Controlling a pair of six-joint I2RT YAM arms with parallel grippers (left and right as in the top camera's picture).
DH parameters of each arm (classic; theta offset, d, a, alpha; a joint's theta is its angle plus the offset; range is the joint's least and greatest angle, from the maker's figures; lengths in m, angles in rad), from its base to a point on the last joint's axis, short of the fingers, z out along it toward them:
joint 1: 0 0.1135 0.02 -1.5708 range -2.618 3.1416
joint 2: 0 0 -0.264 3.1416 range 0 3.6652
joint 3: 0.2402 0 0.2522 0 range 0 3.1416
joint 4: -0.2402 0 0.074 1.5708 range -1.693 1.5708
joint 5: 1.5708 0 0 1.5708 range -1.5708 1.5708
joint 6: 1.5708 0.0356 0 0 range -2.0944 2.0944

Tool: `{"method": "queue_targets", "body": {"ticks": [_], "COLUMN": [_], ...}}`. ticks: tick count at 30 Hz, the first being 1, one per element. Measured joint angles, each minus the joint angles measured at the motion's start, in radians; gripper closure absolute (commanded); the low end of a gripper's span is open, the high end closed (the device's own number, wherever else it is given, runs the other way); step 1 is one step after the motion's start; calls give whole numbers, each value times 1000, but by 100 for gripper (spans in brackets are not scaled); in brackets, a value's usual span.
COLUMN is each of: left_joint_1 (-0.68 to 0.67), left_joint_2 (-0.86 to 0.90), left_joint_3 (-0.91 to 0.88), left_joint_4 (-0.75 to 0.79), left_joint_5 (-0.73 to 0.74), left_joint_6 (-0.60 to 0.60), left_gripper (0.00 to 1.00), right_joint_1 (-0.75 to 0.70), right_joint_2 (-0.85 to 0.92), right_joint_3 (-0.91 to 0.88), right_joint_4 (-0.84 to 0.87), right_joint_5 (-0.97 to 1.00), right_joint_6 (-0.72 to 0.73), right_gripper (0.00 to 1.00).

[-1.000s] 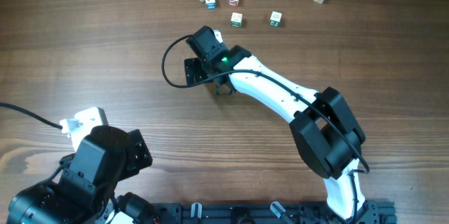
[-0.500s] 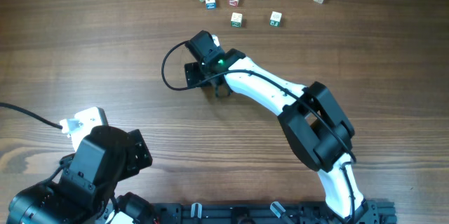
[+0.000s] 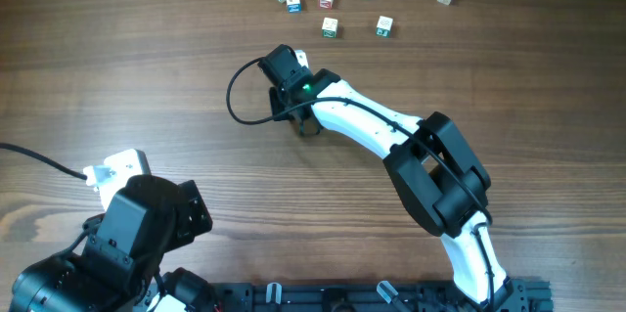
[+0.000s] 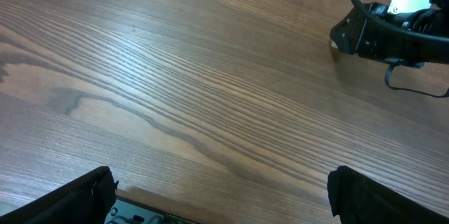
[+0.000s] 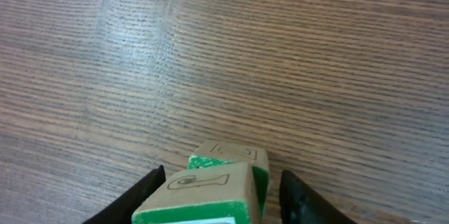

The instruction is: Form a tower

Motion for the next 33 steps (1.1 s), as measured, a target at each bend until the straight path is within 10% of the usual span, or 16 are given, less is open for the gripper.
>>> {"method": "queue_targets", "body": {"ticks": [20,28,33], "left_joint_1": [0,0,0], "left_joint_2": [0,0,0], "left_joint_3": [0,0,0], "left_joint_4": [0,0,0], "left_joint_5": [0,0,0], "left_joint_6": [0,0,0], "left_gripper": [0,0,0], "right_joint_1": [0,1,7], "right_joint_2": [0,13,28], "right_joint_3": [0,0,0], "right_joint_4": [23,21,32], "right_joint_5": [18,18,18], "right_joint_6": [94,87,68], "right_gripper": [69,48,57]}}
